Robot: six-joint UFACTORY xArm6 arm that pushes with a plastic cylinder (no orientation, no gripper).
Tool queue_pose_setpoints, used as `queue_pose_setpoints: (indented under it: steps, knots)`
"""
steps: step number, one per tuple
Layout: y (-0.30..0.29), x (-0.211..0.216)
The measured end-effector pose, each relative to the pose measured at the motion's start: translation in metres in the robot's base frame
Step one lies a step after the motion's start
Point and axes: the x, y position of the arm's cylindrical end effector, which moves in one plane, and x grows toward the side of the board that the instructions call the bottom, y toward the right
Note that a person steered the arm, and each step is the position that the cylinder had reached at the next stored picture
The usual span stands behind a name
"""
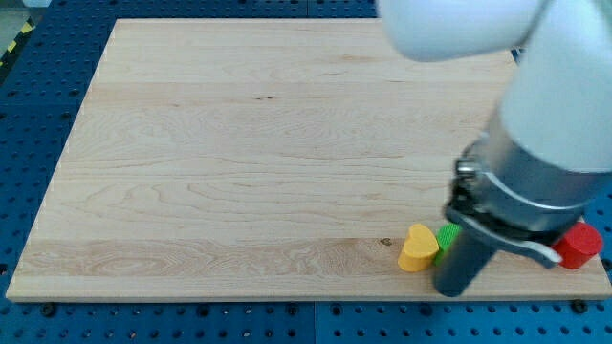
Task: Slide the green circle along with the yellow heart slightly left
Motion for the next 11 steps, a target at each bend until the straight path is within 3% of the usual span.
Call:
queue_pose_setpoints:
  steps: [1, 2, 4, 5, 6, 7, 9, 10, 11]
  knots:
    - [-0.043, -0.008]
    - [-0.047, -0.032]
    - [-0.046, 0.002]
    - [-0.019, 0.002]
    - [0.051, 0.002]
    - [0.057, -0.012]
    - [-0.018, -0.056]
    - [0.035, -0.011]
    - [0.088, 0.002]
